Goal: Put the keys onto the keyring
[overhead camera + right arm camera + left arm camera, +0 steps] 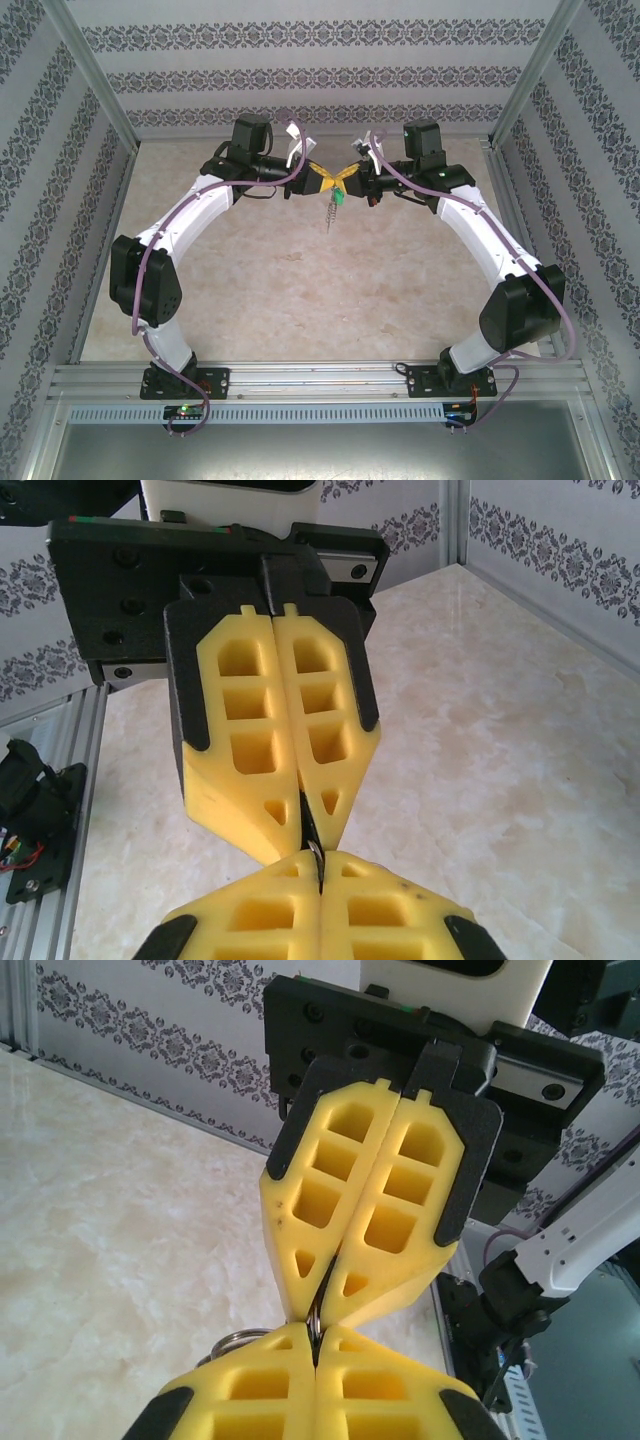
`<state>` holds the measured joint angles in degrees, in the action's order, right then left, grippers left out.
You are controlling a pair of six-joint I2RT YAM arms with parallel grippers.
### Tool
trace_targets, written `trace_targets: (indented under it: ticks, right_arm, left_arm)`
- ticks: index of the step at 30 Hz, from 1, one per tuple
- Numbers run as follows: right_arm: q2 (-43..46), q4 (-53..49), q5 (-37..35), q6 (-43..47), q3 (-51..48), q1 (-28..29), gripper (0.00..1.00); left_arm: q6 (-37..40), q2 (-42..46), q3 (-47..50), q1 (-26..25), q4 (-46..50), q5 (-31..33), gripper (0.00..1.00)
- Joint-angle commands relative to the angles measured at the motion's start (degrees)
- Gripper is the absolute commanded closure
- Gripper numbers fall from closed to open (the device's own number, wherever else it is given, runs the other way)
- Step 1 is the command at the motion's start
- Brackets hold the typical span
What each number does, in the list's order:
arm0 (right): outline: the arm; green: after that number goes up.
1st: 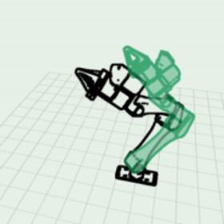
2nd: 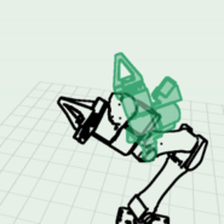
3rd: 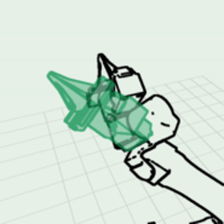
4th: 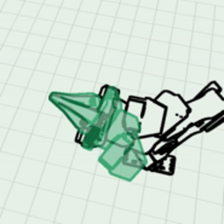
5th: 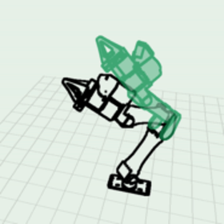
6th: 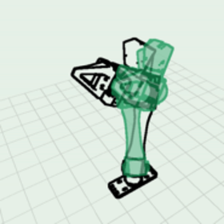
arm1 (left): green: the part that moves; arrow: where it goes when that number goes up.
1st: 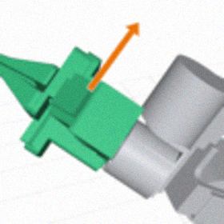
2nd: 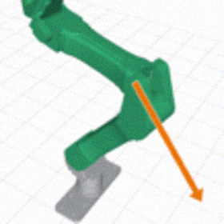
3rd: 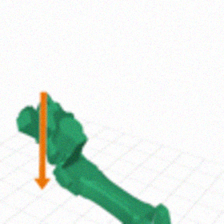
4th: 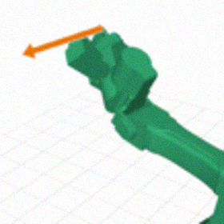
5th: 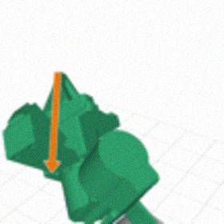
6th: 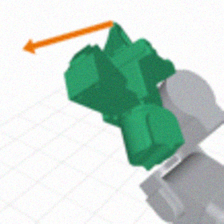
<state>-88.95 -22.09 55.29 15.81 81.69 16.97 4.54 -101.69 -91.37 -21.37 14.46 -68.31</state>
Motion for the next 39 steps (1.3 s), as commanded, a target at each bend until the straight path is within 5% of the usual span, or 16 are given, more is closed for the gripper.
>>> trace_targets:
  ticks: [1, 9, 13, 17, 31, 39]
  right_arm:
    - [0.14, 2.57, 1.93, -0.42, 0.55, 0.84, 1.00]
    - [0.00, 3.75, 2.48, -1.66, 0.84, 0.84, 1.00]
    - [2.02, 9.27, 2.06, -6.26, -1.89, -1.00, 0.68]
    - [6.77, 18.81, 3.68, -13.89, -7.91, -5.01, 0.56]
    - [21.98, 29.30, -15.74, -27.87, -21.88, -11.84, 0.47]
    - [20.86, 38.90, -15.59, -37.67, -27.38, -13.14, 0.45]
  left_arm:
    - [0.29, 0.51, 0.58, -1.40, -1.02, -1.36, 0.97]
    - [-1.40, 1.71, 3.15, -1.75, -4.84, -0.64, 1.00]
    - [-9.40, 4.62, 11.22, -1.68, -21.71, 3.57, 1.00]
    - [-16.11, 6.65, 16.62, -1.58, -35.42, 6.43, 1.00]
    - [-21.83, 8.26, 22.48, -1.58, -48.59, 11.27, 1.00]
    - [-23.40, 6.71, 23.17, -1.50, -52.52, 11.32, 1.00]
